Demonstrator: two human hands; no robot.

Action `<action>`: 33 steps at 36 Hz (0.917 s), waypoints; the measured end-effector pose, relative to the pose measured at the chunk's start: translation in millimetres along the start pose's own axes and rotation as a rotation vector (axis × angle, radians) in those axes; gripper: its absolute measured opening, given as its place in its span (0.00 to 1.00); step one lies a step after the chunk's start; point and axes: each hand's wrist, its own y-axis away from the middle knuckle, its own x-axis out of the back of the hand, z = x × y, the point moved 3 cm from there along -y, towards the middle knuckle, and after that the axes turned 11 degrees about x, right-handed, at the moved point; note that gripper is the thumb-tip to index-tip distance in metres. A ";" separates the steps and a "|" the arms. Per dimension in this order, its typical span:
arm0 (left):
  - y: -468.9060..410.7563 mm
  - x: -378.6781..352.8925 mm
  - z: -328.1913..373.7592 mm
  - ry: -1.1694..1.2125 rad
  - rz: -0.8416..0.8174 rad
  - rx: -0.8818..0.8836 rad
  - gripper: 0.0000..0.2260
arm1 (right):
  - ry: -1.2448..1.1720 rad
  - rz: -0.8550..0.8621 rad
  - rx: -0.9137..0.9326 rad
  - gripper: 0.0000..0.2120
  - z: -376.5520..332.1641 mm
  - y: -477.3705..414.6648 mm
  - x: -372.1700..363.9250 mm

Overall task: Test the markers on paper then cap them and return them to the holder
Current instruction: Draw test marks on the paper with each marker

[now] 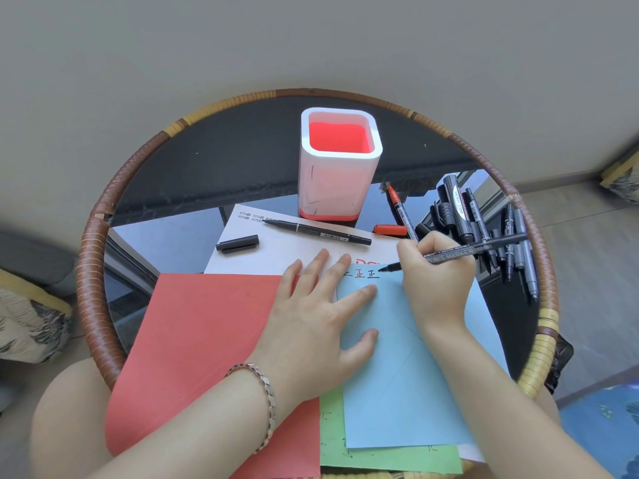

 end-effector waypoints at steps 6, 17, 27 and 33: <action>-0.1 -1.0 0.0 0.001 0.010 -0.004 0.22 | -0.164 0.019 0.030 0.16 -7.9 -4.1 7.6; -0.3 -3.0 -1.1 -0.002 0.015 -0.017 0.23 | -0.193 -0.409 -0.087 0.24 -7.1 -50.7 58.5; 0.2 -4.5 -2.3 -0.005 0.025 -0.025 0.23 | 0.429 -0.526 0.100 0.16 0.5 -48.5 50.8; 0.3 -4.1 -2.2 -0.015 0.026 -0.029 0.23 | 0.534 -0.426 0.180 0.13 5.2 -46.3 27.5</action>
